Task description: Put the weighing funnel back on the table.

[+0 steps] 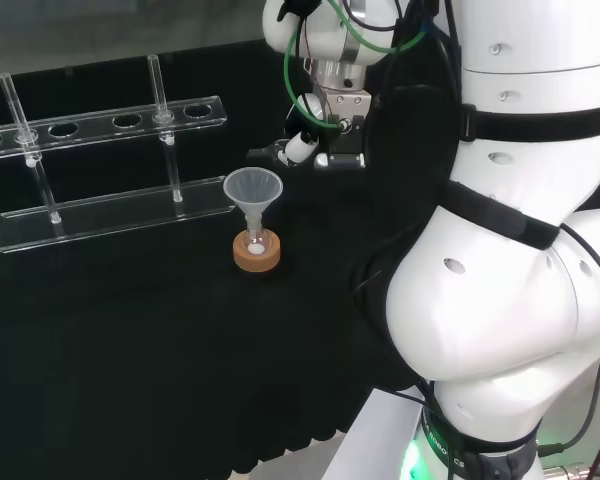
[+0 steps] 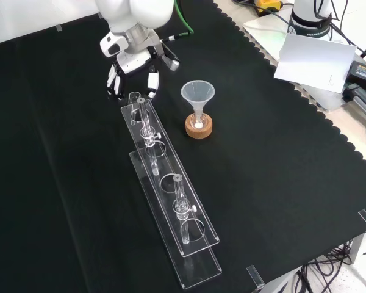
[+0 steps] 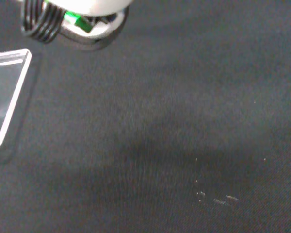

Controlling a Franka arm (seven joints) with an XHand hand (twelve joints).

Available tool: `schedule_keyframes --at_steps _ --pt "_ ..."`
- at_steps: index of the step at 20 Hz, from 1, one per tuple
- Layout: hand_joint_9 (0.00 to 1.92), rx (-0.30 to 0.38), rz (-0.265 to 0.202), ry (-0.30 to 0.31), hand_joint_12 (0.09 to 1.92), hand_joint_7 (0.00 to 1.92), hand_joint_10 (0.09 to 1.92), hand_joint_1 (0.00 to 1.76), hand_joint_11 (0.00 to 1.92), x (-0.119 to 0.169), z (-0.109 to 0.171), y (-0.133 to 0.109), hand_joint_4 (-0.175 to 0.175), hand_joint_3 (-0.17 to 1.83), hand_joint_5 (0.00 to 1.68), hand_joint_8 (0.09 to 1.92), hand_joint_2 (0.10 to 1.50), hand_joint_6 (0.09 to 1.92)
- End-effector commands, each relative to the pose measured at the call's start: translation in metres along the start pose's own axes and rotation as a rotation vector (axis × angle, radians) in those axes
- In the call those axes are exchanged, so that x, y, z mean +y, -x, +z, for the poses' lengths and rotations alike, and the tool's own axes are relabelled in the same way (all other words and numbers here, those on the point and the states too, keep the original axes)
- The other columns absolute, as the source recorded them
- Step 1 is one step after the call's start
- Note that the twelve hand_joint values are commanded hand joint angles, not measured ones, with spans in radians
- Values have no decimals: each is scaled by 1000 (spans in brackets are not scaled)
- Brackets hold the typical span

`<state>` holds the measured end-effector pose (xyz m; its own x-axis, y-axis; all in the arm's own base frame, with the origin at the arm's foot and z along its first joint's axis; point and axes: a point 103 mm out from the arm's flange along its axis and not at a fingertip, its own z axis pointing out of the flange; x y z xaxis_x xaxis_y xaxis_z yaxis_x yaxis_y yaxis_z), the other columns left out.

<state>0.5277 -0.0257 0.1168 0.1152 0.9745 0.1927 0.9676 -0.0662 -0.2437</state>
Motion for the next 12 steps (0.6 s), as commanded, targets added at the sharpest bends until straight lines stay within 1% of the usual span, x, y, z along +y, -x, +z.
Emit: schedule_keyframes --at_steps 1,4,8,12 --pt "871 -16 -11 -20 1089 575 370 1121 711 8 10 -2 175 590 1268 640 694 652" --pt "871 -31 -15 -29 1089 575 369 1121 710 12 16 -2 175 590 1268 640 694 652" --pt "871 -36 -9 -45 1089 575 369 1121 709 15 22 4 175 590 1268 640 694 652" --pt "871 -40 -10 -54 1089 575 368 1121 709 18 27 4 175 589 1268 640 695 652"
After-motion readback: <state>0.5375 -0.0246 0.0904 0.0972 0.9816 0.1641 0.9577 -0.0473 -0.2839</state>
